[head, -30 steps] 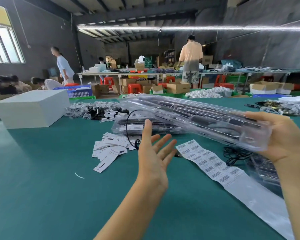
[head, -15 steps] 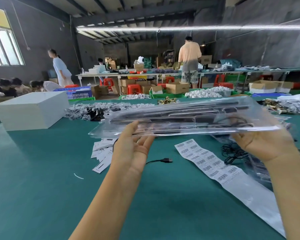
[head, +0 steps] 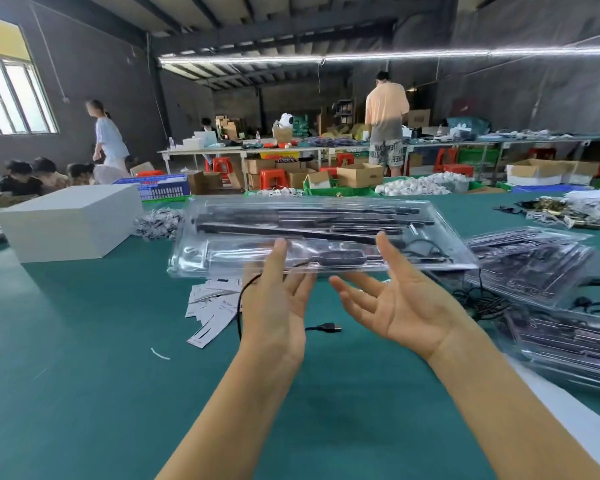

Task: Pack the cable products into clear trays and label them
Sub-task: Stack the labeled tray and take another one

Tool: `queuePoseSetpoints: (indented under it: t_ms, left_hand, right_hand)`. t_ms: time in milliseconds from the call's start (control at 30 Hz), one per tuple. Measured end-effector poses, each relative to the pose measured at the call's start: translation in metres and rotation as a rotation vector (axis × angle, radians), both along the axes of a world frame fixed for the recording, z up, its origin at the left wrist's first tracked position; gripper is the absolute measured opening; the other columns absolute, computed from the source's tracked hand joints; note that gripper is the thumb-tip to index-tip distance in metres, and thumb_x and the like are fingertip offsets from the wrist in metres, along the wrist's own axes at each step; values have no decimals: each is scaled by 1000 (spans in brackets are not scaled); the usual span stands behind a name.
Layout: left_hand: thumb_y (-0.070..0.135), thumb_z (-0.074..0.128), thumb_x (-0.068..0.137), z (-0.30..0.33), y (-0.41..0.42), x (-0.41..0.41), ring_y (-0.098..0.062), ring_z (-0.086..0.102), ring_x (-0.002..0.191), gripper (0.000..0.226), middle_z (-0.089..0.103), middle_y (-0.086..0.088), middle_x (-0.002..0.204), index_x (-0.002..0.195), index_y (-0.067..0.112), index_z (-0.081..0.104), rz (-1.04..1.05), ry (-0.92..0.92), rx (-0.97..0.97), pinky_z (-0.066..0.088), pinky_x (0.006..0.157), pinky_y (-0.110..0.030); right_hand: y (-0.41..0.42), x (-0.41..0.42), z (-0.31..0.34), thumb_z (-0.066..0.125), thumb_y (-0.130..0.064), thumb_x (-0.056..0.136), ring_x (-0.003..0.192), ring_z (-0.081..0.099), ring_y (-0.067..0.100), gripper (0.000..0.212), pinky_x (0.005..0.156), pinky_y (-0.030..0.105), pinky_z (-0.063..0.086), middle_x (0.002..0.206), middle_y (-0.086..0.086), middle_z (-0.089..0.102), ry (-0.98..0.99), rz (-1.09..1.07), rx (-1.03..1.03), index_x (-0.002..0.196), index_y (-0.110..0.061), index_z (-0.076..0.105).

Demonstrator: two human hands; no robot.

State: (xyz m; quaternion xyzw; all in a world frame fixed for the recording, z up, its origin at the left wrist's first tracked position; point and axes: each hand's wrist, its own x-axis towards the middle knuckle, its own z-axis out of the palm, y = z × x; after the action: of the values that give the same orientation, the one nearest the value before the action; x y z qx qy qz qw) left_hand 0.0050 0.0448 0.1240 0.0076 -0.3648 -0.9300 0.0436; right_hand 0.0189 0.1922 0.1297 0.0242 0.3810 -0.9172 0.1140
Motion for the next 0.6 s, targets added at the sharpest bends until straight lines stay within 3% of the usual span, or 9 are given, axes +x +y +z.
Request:
queuePoseSetpoints:
  t_ms: [100, 200, 267, 333, 400, 467, 600]
  left_hand:
    - [30, 64, 88, 2, 3, 3, -17, 69, 92, 34, 71, 5, 104, 119, 18, 54, -62, 130, -128, 55, 81, -29]
    - [46, 71, 67, 7, 4, 9, -13, 65, 106, 53, 71, 4, 107, 109, 16, 63, -165, 172, -282, 50, 94, -32]
    - [49, 74, 58, 6, 8, 14, -13, 64, 109, 48, 72, 6, 104, 97, 21, 68, -278, 163, -379, 50, 96, -32]
    - [43, 81, 63, 3, 12, 19, -15, 64, 101, 36, 73, 6, 100, 88, 20, 72, -458, 135, -563, 52, 94, -32]
    - [40, 74, 80, 2, 11, 20, -21, 67, 97, 26, 72, -2, 105, 92, 17, 71, -664, 152, -849, 54, 92, -32]
    - [38, 65, 89, 3, 6, 19, -21, 70, 94, 23, 74, -6, 100, 92, 15, 69, -782, 197, -997, 57, 85, -29]
    - [38, 67, 86, 1, -9, 5, -9, 68, 70, 25, 73, -1, 73, 86, 14, 63, -544, 195, -1203, 56, 75, -29]
  right_hand:
    - [-3, 2, -1, 77, -26, 69, 89, 71, 30, 38, 62, 32, 61, 95, 9, 73, -32, -69, 46, 102, -11, 64]
    - [8, 4, 10, 75, -20, 69, 80, 73, 25, 31, 55, 25, 59, 97, 15, 73, -49, -170, 24, 94, -7, 64]
    - [19, 6, 17, 74, -18, 71, 74, 73, 24, 27, 48, 22, 56, 99, 17, 72, -65, -215, -20, 92, -6, 64]
    - [30, 9, 22, 72, -18, 73, 67, 72, 21, 30, 43, 19, 52, 101, 15, 72, -64, -249, -128, 100, -7, 65]
    - [42, 12, 28, 70, -19, 75, 69, 73, 18, 34, 44, 16, 52, 99, 12, 73, -40, -324, -190, 107, -9, 65]
    - [56, 16, 35, 68, -20, 80, 76, 73, 17, 24, 50, 14, 53, 96, 10, 74, -29, -416, -197, 100, -7, 66]
    - [74, 22, 40, 68, -20, 82, 77, 73, 18, 16, 52, 12, 52, 96, 10, 74, -69, -527, -145, 91, -9, 62]
